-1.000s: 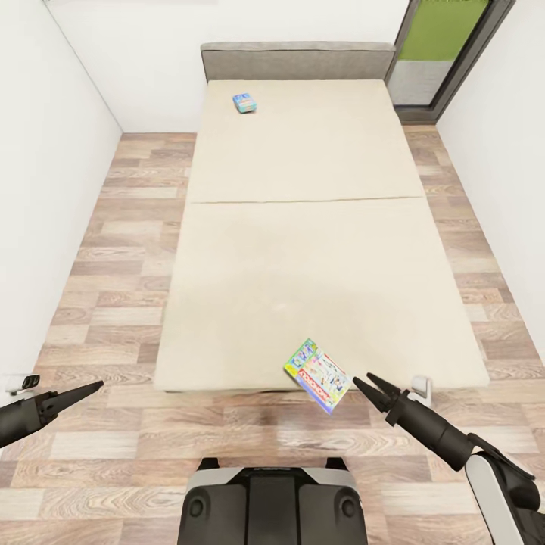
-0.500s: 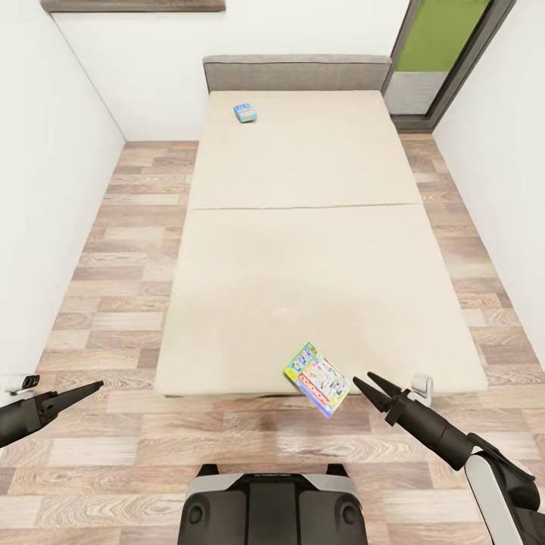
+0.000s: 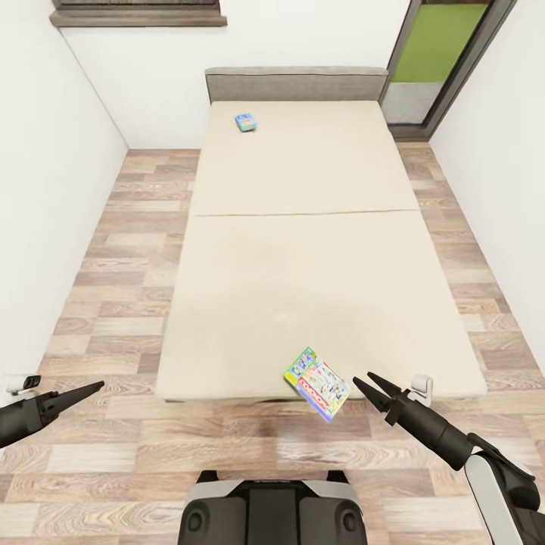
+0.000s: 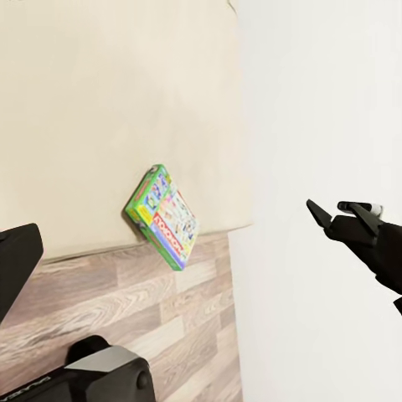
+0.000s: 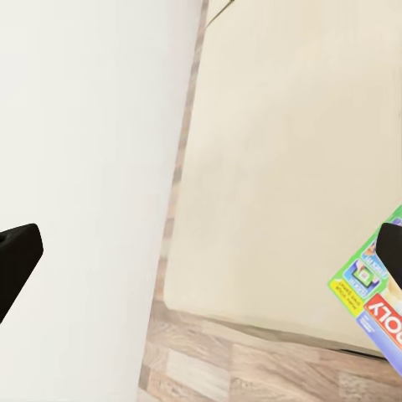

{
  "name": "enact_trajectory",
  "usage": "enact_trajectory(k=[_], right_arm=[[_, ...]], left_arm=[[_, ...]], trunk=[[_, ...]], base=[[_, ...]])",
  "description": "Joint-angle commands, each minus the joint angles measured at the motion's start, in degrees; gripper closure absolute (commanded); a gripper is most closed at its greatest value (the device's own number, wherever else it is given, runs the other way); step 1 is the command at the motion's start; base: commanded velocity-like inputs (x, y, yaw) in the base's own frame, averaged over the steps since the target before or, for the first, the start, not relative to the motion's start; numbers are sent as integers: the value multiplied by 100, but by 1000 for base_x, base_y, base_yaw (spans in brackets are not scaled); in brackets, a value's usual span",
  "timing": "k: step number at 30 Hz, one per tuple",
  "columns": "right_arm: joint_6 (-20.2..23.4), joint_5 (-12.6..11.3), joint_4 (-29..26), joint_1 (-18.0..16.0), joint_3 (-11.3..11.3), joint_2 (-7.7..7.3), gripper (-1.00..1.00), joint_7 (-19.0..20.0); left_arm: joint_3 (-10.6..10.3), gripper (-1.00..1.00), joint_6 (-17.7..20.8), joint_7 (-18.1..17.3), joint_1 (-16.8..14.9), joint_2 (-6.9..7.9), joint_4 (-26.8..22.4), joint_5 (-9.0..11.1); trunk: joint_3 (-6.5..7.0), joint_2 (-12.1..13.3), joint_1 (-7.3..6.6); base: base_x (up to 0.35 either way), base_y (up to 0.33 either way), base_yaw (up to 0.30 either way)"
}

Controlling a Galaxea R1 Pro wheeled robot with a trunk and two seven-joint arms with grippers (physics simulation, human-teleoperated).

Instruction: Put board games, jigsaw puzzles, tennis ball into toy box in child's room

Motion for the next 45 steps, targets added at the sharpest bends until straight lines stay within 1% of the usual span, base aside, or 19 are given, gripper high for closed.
enact_trajectory(k=[1, 6, 13, 15, 18, 22, 27, 45], right_arm=[[45, -38, 0, -2, -4, -1, -100, 5], [43, -35, 3, -2, -4, -1, -100, -19], [43, -36, 4, -2, -2, 4, -100, -205], [43, -35, 4, -2, 44, 2, -100, -237], [29, -23, 7, -2, 236, 0, -100, -264], [-11, -18, 11, -2, 356, 0, -100, -273], [-24, -17, 12, -2, 391, -1, -100, -276], [-36, -17, 12, -2, 401, -1, -100, -282]], left_arm=[[1, -100, 60, -26, -2, 0, -1, -10], [-2, -100, 57, -26, -2, -2, 6, -16], [-2, -100, 56, -26, -2, -2, 8, -17], [-2, -100, 56, -26, -2, -2, 8, -17], [-2, -100, 56, -26, -2, -2, 8, -17], [-2, -100, 56, -26, -2, -2, 8, -17], [-2, -100, 56, -26, -2, -2, 8, -17], [-2, -100, 56, -26, -2, -11, 8, -17]], trunk=[[4, -8, 3], [51, -8, 3], [118, -8, 3], [137, -8, 3], [166, -8, 3], [204, -8, 3], [252, -8, 3], [424, -8, 3]], base=[[0, 0, 0], [0, 0, 0], [0, 0, 0], [0, 0, 0], [0, 0, 0], [0, 0, 0], [0, 0, 0], [0, 0, 0]])
